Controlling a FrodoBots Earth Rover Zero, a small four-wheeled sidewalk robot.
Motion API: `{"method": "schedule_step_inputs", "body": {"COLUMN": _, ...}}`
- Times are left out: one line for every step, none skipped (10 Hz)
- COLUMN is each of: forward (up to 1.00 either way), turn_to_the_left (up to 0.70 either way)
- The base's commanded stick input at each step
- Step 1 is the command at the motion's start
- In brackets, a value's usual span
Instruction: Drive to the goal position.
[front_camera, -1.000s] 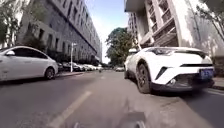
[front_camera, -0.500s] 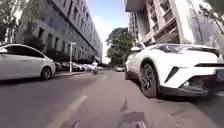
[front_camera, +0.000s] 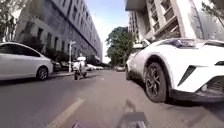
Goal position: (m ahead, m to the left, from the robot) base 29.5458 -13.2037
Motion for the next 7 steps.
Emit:
{"method": "schedule_step_inputs", "body": {"forward": 0.7, "turn_to_the_left": 0.0}}
{"method": "schedule_step_inputs", "body": {"forward": 0.7, "turn_to_the_left": 0.0}}
{"method": "schedule_step_inputs", "body": {"forward": 0.7, "turn_to_the_left": 0.0}}
{"method": "schedule_step_inputs", "body": {"forward": 0.7, "turn_to_the_left": 0.0}}
{"method": "schedule_step_inputs", "body": {"forward": 0.7, "turn_to_the_left": 0.0}}
{"method": "schedule_step_inputs", "body": {"forward": 0.7, "turn_to_the_left": 0.0}}
{"method": "schedule_step_inputs", "body": {"forward": 0.7, "turn_to_the_left": 0.0}}
